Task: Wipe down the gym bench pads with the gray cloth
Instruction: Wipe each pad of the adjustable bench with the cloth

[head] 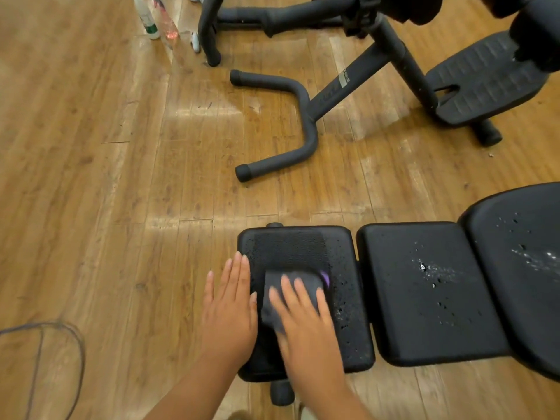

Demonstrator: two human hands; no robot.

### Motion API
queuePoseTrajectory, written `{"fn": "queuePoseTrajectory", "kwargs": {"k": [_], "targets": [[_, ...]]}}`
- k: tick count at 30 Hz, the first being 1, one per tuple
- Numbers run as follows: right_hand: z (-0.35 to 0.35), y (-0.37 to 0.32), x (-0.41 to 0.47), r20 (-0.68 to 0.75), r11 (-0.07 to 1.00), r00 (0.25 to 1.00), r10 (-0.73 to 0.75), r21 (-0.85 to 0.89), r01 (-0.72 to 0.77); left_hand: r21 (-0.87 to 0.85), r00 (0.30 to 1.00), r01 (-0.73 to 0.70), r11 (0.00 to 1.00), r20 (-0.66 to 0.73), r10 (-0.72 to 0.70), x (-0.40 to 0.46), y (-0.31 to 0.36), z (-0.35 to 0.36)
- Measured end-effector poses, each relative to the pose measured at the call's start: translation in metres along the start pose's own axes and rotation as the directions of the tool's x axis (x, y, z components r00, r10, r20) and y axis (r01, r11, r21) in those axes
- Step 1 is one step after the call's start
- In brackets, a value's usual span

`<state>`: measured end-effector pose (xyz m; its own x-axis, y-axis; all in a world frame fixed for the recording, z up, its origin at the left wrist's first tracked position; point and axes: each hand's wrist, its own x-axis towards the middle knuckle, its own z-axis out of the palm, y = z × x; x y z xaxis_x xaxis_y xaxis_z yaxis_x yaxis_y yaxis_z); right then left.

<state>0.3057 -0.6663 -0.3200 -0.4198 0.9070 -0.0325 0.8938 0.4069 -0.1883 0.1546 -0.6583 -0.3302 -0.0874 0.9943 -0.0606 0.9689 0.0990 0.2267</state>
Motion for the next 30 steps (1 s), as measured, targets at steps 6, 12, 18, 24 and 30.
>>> {"fn": "queuePoseTrajectory", "kwargs": {"k": [6, 12, 18, 24, 30], "targets": [[0.019, -0.004, -0.072, -0.059, 0.998, 0.998, 0.01, -0.064, -0.014, -0.045, 1.0, -0.014, 0.999, -0.012, 0.014, 0.0, -0.001, 0.003], [0.018, -0.002, -0.051, -0.085, 0.997, 0.993, 0.079, 0.006, -0.079, -0.074, 1.0, -0.006, 0.997, -0.013, 0.005, 0.0, -0.001, 0.005], [-0.006, 0.02, 0.036, -0.001, 0.984, 0.984, 0.178, 0.02, -0.178, -0.05, 1.0, -0.002, 0.999, 0.0, 0.002, -0.001, -0.002, 0.002], [-0.012, 0.052, 0.091, -0.022, 0.99, 0.99, 0.142, -0.014, -0.142, -0.018, 1.0, 0.013, 1.0, 0.016, -0.013, -0.001, 0.0, 0.0], [0.001, 0.043, -0.031, -0.022, 0.998, 0.999, 0.027, -0.054, -0.028, -0.028, 1.0, 0.004, 1.0, 0.016, -0.004, -0.001, 0.0, 0.001]]}}
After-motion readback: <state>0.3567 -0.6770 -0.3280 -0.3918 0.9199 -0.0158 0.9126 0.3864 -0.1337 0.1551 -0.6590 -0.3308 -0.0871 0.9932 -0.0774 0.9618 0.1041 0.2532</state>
